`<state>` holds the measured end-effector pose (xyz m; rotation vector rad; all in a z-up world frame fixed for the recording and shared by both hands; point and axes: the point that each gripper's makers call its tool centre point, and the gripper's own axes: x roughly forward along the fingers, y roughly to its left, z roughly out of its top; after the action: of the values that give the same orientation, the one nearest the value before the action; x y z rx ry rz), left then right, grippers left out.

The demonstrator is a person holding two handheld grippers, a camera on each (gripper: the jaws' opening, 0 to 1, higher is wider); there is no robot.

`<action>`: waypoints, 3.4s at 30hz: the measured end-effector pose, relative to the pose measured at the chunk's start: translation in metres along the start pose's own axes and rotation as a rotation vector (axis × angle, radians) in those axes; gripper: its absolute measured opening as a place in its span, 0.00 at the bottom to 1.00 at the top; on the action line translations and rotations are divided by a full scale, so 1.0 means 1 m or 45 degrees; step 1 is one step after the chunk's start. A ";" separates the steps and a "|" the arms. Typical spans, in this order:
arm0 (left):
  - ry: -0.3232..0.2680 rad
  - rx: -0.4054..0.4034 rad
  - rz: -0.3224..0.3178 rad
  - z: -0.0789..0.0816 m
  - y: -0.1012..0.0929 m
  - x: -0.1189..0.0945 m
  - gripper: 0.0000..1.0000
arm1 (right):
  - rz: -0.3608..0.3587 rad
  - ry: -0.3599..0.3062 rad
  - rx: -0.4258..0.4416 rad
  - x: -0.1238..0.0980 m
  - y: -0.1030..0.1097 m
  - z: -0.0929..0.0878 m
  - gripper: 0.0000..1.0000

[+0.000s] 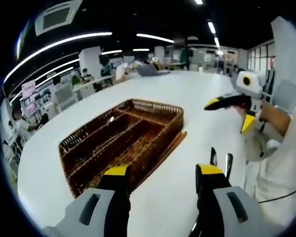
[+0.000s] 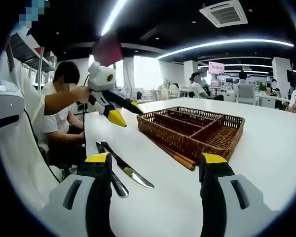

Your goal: Arrange the knives, forks, and spoons in their matching storage slots by inserting each utensil handle-first until every utensil is classified and aligned in the correct compartment

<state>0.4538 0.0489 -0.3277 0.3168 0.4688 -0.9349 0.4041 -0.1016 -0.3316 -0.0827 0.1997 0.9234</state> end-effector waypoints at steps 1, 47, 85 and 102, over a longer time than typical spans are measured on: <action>-0.007 -0.005 0.000 0.000 -0.001 -0.001 0.52 | 0.002 0.000 -0.001 0.000 0.000 0.000 0.74; 0.020 -0.098 -0.021 -0.057 -0.037 -0.008 0.47 | 0.115 0.135 -0.026 0.019 0.023 -0.023 0.66; 0.127 -0.073 -0.107 -0.088 -0.054 -0.002 0.32 | 0.332 0.359 -0.225 0.054 0.036 -0.042 0.46; 0.189 0.038 -0.179 -0.087 -0.053 -0.001 0.16 | 0.394 0.482 -0.299 0.060 0.041 -0.058 0.41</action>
<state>0.3877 0.0595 -0.4047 0.3859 0.6195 -1.0601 0.3983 -0.0392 -0.4000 -0.4561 0.4632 1.2340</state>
